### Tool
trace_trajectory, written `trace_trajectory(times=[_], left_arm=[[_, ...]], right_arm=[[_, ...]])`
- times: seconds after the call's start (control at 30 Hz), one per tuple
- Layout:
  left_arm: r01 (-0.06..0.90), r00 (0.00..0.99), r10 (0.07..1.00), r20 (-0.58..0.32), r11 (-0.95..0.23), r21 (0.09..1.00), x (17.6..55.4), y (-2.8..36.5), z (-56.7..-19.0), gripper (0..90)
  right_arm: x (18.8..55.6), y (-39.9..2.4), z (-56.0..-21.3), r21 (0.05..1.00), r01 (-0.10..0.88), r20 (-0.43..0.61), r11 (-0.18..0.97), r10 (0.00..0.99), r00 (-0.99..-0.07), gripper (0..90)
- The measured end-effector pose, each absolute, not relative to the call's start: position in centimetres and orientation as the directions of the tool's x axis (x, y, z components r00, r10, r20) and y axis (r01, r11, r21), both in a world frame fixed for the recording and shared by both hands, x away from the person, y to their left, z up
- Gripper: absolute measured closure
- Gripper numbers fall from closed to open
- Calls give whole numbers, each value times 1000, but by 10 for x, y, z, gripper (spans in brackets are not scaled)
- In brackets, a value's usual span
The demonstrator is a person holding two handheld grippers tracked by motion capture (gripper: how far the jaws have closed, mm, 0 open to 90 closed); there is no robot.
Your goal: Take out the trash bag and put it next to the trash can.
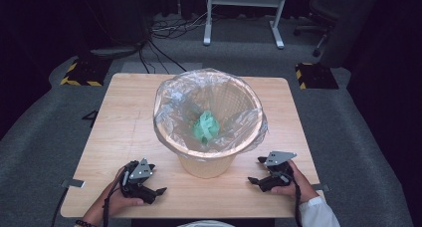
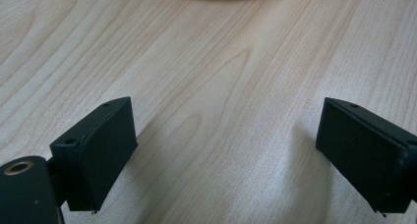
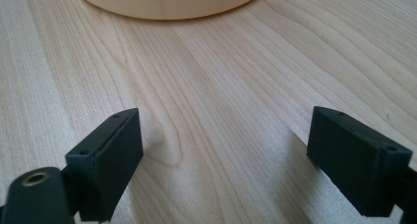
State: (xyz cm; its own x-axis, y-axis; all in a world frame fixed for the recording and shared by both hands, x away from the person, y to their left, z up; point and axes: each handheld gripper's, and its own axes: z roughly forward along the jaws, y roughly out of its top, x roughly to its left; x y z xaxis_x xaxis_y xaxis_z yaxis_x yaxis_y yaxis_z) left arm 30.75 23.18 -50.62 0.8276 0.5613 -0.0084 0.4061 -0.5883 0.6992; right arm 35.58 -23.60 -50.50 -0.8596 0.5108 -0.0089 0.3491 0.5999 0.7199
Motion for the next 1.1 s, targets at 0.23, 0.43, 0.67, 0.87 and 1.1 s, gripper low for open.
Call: trace_trajectory(times=[0.23, 0.43, 0.67, 0.87, 1.1], left_arm=[[403, 833, 553, -13, -590, 700, 309, 231, -506, 80], [404, 830, 557, -9, -591, 699, 313, 229, -506, 79], [416, 817, 576, -8, -580, 700, 319, 227, -506, 81], [425, 807, 591, -6, -573, 701, 321, 227, -506, 84], [422, 811, 585, -8, -575, 701, 321, 227, -506, 84]], right_arm=[[357, -236, -505, 720, 345, -8, 602, 505, -863, 135], [358, -237, -505, 721, 347, -2, 600, 503, -865, 141], [357, -237, -504, 737, 340, -41, 584, 542, -840, 206], [352, -234, -494, 786, 289, -101, 547, 575, -812, 198], [342, -227, -473, 850, 154, -250, 503, 643, -724, 234]])
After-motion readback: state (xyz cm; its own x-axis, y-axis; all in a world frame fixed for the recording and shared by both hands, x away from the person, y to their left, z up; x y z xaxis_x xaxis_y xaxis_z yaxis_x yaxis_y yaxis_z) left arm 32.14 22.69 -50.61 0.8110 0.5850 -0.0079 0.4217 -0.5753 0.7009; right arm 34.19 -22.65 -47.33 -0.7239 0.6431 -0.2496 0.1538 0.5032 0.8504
